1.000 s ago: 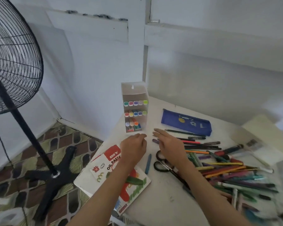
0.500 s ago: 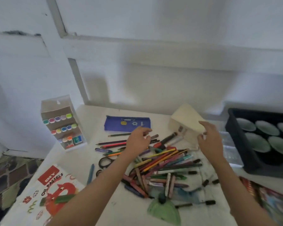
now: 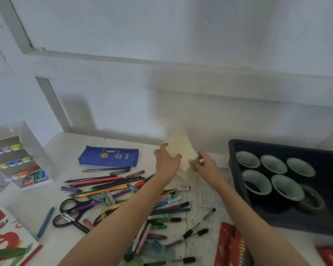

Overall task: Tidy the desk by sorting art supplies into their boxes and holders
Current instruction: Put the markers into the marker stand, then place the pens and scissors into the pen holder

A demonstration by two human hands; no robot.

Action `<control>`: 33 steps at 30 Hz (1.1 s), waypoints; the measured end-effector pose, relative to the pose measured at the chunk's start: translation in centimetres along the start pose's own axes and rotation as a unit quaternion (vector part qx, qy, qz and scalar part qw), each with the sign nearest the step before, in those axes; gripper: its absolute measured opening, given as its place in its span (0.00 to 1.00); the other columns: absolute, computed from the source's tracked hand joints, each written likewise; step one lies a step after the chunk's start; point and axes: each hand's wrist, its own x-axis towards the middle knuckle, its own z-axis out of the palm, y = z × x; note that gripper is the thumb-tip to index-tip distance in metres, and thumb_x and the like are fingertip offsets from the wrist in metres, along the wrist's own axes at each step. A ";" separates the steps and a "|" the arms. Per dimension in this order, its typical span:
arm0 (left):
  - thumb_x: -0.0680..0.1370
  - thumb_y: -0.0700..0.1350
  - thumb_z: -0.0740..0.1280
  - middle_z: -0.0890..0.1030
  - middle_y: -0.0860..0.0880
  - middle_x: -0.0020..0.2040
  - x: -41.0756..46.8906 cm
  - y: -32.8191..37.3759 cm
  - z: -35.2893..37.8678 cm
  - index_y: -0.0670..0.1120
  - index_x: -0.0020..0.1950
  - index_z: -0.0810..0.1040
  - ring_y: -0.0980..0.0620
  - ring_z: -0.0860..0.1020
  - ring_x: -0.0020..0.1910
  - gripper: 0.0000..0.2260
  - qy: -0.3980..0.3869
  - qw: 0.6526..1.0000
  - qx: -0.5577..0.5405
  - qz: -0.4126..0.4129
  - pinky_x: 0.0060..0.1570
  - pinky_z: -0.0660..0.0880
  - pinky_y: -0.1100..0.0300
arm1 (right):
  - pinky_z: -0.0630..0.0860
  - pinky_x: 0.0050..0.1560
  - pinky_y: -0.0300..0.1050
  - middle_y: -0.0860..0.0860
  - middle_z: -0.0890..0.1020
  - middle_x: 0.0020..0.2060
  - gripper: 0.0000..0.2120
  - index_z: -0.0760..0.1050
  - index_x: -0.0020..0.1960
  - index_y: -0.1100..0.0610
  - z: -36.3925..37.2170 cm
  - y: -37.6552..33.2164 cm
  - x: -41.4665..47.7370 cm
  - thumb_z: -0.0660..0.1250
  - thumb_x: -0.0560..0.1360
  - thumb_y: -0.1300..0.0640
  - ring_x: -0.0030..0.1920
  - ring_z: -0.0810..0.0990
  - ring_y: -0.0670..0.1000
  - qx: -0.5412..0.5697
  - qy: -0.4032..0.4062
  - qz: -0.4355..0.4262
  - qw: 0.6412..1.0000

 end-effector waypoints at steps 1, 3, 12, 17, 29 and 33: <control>0.77 0.46 0.65 0.59 0.46 0.68 0.0 0.4 0.3 0.51 0.73 0.57 0.45 0.70 0.55 0.28 0.013 0.999 -0.037 -0.015 0.52 0.77 0.46 | 0.76 0.44 0.46 0.52 0.76 0.45 0.08 0.72 0.51 0.57 0.0 -0.3 0.0 0.68 0.75 0.58 0.42 0.76 0.51 -0.043 0.008 -0.053 0.998; 0.75 0.52 0.67 0.59 0.48 0.68 0.5 1.0 0.4 0.55 0.75 0.53 0.41 0.69 0.60 0.33 0.021 0.992 -0.110 -0.056 0.46 0.78 0.46 | 0.73 0.47 0.43 0.51 0.75 0.46 0.09 0.75 0.52 0.59 0.3 -0.6 0.3 0.70 0.73 0.62 0.45 0.74 0.51 -0.150 0.016 -0.183 0.971; 0.77 0.33 0.60 0.75 0.43 0.61 5.0 -1.3 -3.2 0.51 0.70 0.62 0.42 0.78 0.53 0.24 0.080 0.982 -0.166 -0.030 0.39 0.81 0.50 | 0.70 0.42 0.42 0.55 0.77 0.52 0.28 0.75 0.58 0.57 3.3 -2.9 2.7 0.64 0.62 0.78 0.50 0.73 0.54 -0.371 -0.063 -0.401 0.835; 0.78 0.37 0.61 0.77 0.49 0.56 7.1 -2.9 -6.5 0.51 0.71 0.65 0.48 0.77 0.54 0.23 0.129 0.987 -0.059 0.073 0.45 0.80 0.51 | 0.69 0.41 0.50 0.54 0.73 0.63 0.32 0.69 0.66 0.54 5.0 -2.5 5.1 0.60 0.67 0.77 0.54 0.73 0.59 -0.409 -0.049 -0.331 0.849; 0.81 0.43 0.59 0.75 0.47 0.65 6.3 -4.7 -7.2 0.48 0.76 0.60 0.53 0.72 0.64 0.23 -0.022 0.976 0.157 0.148 0.56 0.68 0.66 | 0.73 0.50 0.48 0.50 0.75 0.60 0.21 0.71 0.66 0.53 6.4 1.4 3.3 0.57 0.76 0.68 0.51 0.71 0.53 -0.266 -0.136 -0.239 0.924; 0.82 0.43 0.57 0.76 0.47 0.64 4.3 -5.1 -6.1 0.49 0.77 0.58 0.49 0.74 0.61 0.23 -0.010 0.979 0.147 0.144 0.54 0.70 0.62 | 0.73 0.48 0.46 0.50 0.75 0.58 0.21 0.73 0.64 0.54 6.2 1.8 1.7 0.57 0.75 0.69 0.50 0.71 0.52 -0.253 -0.126 -0.225 0.933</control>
